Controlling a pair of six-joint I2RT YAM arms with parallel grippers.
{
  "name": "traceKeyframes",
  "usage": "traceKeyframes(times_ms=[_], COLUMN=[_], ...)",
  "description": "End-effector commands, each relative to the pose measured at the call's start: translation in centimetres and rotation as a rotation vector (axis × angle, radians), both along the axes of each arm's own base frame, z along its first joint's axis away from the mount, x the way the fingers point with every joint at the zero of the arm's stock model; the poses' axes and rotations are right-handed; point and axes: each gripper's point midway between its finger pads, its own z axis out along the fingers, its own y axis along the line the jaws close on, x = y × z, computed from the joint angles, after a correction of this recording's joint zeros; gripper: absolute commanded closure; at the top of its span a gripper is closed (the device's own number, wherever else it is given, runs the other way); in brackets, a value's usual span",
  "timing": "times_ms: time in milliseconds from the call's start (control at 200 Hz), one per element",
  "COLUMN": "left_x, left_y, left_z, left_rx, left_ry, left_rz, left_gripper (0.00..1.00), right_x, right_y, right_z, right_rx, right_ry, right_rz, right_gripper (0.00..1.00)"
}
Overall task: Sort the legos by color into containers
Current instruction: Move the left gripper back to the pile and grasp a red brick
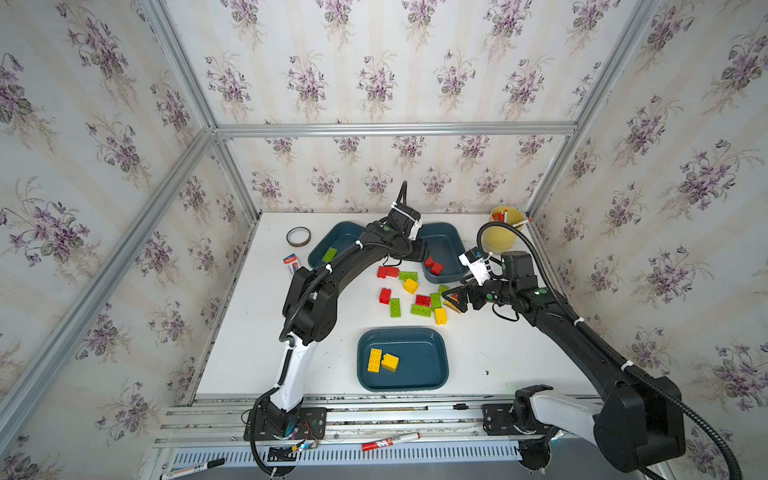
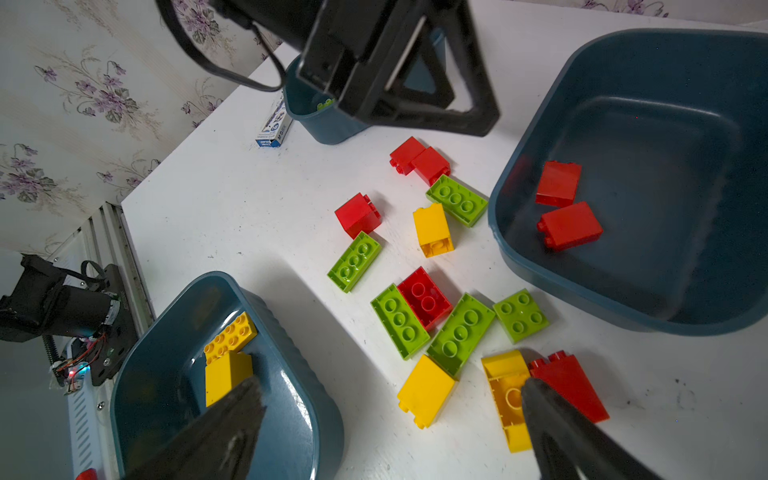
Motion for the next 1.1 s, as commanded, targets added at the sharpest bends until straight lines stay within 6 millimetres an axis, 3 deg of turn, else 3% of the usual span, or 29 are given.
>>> traceKeyframes(times_ms=[0, 245, 650, 835, 1094], left_x=[-1.2, -2.1, 0.1, 1.1, 2.6], left_y=[4.4, 7.9, 9.7, 10.9, 10.0], left_z=[-1.0, -4.6, -10.0, -10.9, -12.0], left_rx=[0.182, 0.311, 0.427, 0.456, 0.431], left_ry=[-0.004, 0.061, 0.105, 0.104, 0.108], left_rz=[0.051, 0.091, 0.115, 0.153, 0.145], left_gripper=[0.35, 0.35, 0.38, 0.40, 0.43], right_x=[0.3, 0.2, -0.3, -0.2, -0.2], right_y=[0.4, 0.5, 0.3, 0.3, 0.4], right_z=[0.8, 0.7, 0.3, 0.2, 0.0], right_rx=[0.014, 0.024, 0.016, 0.013, 0.014], right_ry=[-0.028, -0.018, -0.009, -0.007, -0.003], right_rz=[0.024, 0.030, 0.024, 0.023, 0.027], right_gripper=[0.00, 0.00, 0.00, 0.00, 0.00])
